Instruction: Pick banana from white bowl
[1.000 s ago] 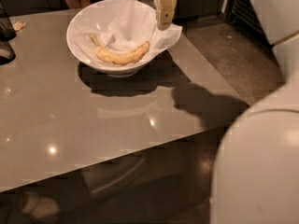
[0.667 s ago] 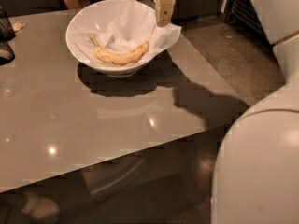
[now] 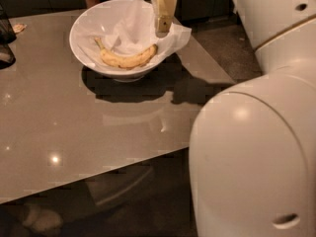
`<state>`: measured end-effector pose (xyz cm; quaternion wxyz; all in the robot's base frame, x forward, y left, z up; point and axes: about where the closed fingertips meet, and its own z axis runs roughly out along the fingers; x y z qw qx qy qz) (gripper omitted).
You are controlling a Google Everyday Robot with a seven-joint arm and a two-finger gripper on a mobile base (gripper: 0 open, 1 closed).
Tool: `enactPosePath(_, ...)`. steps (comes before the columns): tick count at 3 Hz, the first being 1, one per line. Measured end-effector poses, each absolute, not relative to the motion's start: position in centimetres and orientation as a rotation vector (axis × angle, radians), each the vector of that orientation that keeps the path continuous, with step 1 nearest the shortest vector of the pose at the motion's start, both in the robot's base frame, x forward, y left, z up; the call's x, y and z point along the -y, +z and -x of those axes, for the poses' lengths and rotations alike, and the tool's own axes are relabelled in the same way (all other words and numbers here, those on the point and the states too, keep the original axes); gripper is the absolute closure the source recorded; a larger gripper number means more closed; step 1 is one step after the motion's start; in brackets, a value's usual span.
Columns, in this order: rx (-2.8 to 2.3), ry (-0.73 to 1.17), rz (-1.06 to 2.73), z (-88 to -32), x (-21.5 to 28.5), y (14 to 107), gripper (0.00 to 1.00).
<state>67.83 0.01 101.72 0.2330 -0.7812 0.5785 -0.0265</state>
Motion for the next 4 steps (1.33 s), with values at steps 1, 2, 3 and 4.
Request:
enactPosePath(1, -1.589, 0.009, 2.139, -69.6, -1.8, 99.7, 0.0)
enactPosePath(2, -1.567, 0.075, 2.142, -70.9, -3.9, 98.1, 0.05)
enactPosePath(3, -1.542, 0.126, 2.151, -71.6, -5.8, 96.8, 0.13)
enactPosePath(4, -1.536, 0.177, 2.163, -72.1, -7.3, 95.2, 0.17)
